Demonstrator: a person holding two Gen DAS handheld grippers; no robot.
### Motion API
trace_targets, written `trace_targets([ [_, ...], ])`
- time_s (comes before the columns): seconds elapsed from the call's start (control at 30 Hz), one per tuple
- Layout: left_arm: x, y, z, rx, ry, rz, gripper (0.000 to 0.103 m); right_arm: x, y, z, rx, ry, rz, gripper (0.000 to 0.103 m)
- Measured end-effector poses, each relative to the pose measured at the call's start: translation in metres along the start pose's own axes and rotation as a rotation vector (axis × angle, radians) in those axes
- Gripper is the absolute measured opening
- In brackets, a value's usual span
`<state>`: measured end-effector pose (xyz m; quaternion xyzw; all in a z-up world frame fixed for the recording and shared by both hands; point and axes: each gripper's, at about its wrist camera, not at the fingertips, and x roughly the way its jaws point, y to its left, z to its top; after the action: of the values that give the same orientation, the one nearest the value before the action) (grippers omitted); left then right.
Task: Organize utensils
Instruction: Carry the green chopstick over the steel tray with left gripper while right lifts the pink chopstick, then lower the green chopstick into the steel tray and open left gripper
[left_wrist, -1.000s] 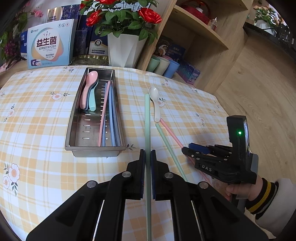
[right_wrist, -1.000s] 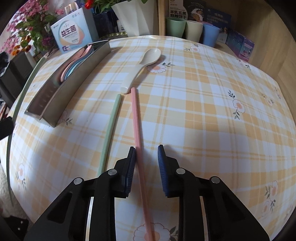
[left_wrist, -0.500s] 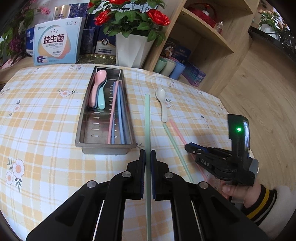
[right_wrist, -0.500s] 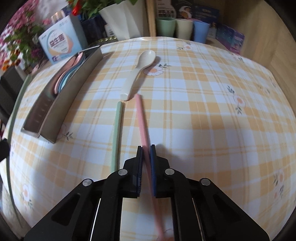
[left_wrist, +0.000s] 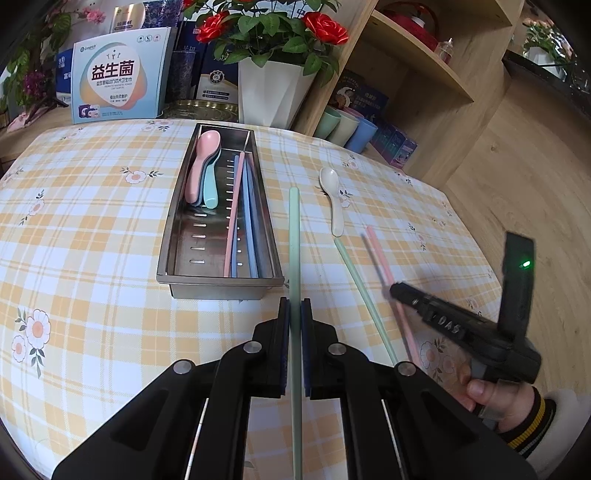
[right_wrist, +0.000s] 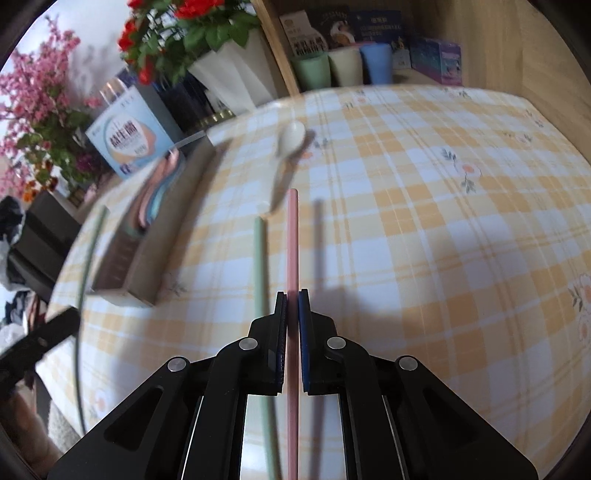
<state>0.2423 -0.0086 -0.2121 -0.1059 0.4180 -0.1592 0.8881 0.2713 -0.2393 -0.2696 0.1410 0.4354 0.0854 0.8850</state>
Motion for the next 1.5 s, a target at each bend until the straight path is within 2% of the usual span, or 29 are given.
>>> trace_targets([
  [0.13,-0.002,0.003,0.006,-0.013,-0.003,-0.012,0.006,-0.007,0.004,0.012,0.011,-0.042,0.041,0.006],
  [0.33,-0.008,0.017,0.040,-0.057,-0.007,-0.022,0.006,-0.014,-0.002,0.022,0.055,-0.079,0.074,0.006],
  [0.53,0.005,0.033,0.099,-0.090,-0.017,-0.045,0.006,-0.019,-0.019,0.030,0.121,-0.116,0.087,0.006],
  [0.63,0.016,0.037,0.134,-0.098,-0.061,-0.067,0.006,-0.025,-0.023,0.033,0.115,-0.139,0.078,0.006],
  [0.8,0.057,0.040,0.169,-0.079,-0.039,-0.034,0.006,-0.032,-0.035,0.035,0.146,-0.162,0.055,0.006],
  [0.97,0.105,0.048,0.162,-0.060,0.071,0.054,0.006,-0.032,-0.046,0.034,0.169,-0.158,0.045,0.006],
  [1.13,0.128,0.063,0.145,-0.079,0.145,0.102,0.006,-0.029,-0.053,0.032,0.187,-0.146,0.037,0.006],
  [1.5,0.146,0.065,0.139,-0.045,0.208,0.127,0.008,-0.026,-0.049,0.032,0.185,-0.125,0.039,0.006],
])
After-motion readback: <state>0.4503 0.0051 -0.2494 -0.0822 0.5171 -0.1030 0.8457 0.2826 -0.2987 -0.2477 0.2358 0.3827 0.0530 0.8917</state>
